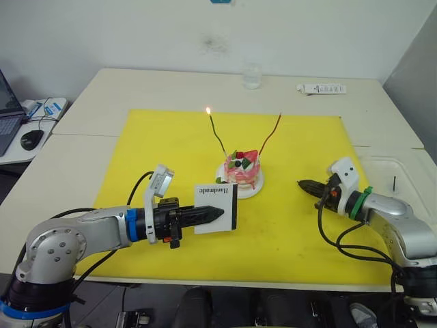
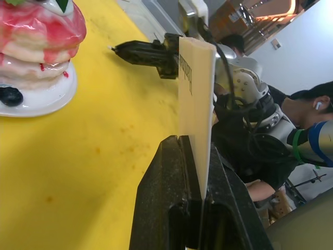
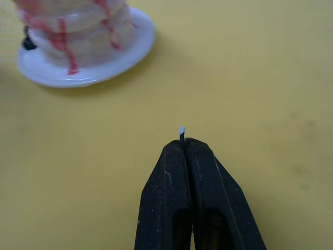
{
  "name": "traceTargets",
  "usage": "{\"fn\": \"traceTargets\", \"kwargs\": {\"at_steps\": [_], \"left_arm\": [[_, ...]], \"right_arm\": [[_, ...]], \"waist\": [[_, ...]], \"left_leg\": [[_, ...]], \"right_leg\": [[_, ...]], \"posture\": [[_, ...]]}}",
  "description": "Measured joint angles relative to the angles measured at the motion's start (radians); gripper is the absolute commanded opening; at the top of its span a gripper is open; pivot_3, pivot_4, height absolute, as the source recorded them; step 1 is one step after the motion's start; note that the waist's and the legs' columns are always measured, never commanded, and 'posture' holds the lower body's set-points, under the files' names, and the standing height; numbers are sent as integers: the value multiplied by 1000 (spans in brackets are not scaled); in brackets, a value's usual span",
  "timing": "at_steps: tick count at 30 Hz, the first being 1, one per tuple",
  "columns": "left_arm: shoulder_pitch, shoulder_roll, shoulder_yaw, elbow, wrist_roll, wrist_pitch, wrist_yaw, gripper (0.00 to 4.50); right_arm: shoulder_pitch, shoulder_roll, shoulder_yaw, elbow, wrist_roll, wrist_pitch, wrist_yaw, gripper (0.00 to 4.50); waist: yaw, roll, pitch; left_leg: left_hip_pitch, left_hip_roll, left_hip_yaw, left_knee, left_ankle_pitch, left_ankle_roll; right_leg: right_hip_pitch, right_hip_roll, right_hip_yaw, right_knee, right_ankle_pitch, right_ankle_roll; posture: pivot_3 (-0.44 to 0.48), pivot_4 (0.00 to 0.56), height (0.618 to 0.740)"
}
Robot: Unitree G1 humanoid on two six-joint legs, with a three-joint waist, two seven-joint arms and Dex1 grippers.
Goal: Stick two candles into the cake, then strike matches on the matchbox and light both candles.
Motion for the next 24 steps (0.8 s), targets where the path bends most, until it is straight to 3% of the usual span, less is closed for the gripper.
{"fn": "traceTargets", "kwargs": {"at_steps": [8, 14, 24], "left_arm": [[-5, -7, -3, 40, -7, 4, 18, 0], [-61, -42, -16, 69, -5, 7, 21, 0], [-94, -90, -51, 93, 7, 17, 30, 0]], "right_arm": [[-2, -115, -26, -244, 151, 33, 145, 66], [-105, -102, 23, -341, 215, 112, 106, 66], [-108, -76, 102, -363, 186, 65, 71, 66]], "waist": [[-1, 0, 0], [1, 0, 0], [1, 0, 0]], "left_leg": [[1, 0, -2, 0, 0, 0], [0, 0, -2, 1, 0, 0], [0, 0, -2, 1, 0, 0]], "right_leg": [[1, 1, -1, 0, -3, 4], [1, 0, -2, 0, -2, 4], [1, 0, -2, 0, 0, 0]], "posture": [[0, 150, 740], [0, 150, 740], [0, 150, 740]]}}
